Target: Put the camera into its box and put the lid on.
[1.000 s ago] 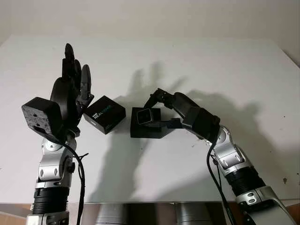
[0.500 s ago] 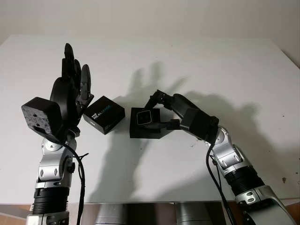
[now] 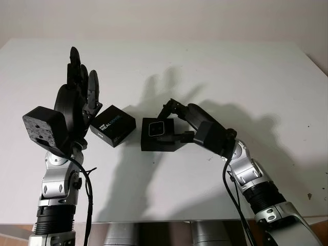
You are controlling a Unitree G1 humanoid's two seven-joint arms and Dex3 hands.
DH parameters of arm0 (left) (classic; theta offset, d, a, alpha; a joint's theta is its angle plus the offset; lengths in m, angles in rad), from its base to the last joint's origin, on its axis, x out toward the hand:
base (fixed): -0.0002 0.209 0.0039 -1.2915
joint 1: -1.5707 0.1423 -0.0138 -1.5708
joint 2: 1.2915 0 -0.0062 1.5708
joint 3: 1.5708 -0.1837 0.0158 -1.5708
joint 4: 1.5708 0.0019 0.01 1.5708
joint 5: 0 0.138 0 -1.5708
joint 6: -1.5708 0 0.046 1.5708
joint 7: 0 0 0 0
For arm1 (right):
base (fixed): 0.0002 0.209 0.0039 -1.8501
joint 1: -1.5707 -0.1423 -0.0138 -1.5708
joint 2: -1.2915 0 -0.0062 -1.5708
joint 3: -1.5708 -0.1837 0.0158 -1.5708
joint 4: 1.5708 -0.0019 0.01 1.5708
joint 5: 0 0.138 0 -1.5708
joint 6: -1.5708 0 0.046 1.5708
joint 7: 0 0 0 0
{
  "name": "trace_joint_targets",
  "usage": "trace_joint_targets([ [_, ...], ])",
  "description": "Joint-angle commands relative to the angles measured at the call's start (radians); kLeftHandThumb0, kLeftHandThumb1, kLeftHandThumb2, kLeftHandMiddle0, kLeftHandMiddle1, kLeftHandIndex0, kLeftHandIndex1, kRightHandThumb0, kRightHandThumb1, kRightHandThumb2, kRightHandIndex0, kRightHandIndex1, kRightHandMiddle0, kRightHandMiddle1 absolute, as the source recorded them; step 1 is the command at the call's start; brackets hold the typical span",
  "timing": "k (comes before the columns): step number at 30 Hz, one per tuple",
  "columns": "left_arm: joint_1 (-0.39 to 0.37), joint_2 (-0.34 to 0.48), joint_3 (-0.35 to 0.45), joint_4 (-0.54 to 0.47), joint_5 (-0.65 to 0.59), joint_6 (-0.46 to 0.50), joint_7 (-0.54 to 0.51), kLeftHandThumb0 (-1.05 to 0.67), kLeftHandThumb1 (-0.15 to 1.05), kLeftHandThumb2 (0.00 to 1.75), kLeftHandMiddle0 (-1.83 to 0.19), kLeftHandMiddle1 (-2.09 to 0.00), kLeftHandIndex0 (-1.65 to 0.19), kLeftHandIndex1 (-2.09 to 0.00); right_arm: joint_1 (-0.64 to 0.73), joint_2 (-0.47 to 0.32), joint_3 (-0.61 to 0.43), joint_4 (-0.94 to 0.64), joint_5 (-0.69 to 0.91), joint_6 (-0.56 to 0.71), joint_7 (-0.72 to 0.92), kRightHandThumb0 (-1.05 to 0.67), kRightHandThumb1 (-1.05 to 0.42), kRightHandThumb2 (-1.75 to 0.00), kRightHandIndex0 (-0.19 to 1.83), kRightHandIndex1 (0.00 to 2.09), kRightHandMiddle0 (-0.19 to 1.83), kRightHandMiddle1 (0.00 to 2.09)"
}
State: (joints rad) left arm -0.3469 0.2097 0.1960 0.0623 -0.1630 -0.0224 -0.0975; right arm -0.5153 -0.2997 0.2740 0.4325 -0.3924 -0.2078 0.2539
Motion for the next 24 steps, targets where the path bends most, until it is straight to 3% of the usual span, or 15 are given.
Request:
trace_joint_targets([
  [1, 0.007, 0.003, 0.005, -0.015, 0.003, -0.003, 0.0, -0.67, 1.05, 0.61, 0.19, 0.0, 0.19, 0.0, 0.026, -0.007, 0.04, -0.024, -0.038, -0.016, -0.004, -0.57, -1.0, -0.05, 0.17, 0.04, 0.17, 0.97],
  [4, 0.007, 0.006, 0.002, -0.017, 0.005, 0.006, -0.002, -0.67, 1.05, 0.61, 0.19, 0.0, 0.19, 0.0, 0.043, -0.043, 0.067, -0.077, -0.117, -0.046, -0.043, -0.6, -1.0, -0.06, 0.07, 0.04, 0.18, 0.5],
  [7, 0.009, 0.007, 0.001, -0.021, 0.005, 0.007, -0.003, -0.67, 1.05, 0.62, 0.19, 0.0, 0.19, 0.0, 0.063, -0.071, 0.075, -0.131, -0.173, -0.062, -0.075, -0.59, -1.01, -0.06, 0.0, 0.03, 0.16, 0.3],
  [14, 0.01, 0.006, 0.003, -0.024, 0.006, 0.011, -0.004, -0.66, 1.05, 0.64, 0.19, 0.0, 0.19, 0.0, 0.096, -0.121, 0.071, -0.208, -0.266, -0.109, -0.177, -0.58, -1.0, -0.05, -0.06, 0.03, 0.1, 0.18],
  [24, 0.01, 0.006, 0.006, -0.023, 0.006, 0.007, -0.005, -0.65, 1.05, 0.62, 0.19, 0.0, 0.19, 0.0, 0.115, -0.171, 0.003, -0.334, -0.272, -0.099, -0.194, -0.62, -0.99, -0.05, -0.11, 0.03, 0.0, 0.07],
])
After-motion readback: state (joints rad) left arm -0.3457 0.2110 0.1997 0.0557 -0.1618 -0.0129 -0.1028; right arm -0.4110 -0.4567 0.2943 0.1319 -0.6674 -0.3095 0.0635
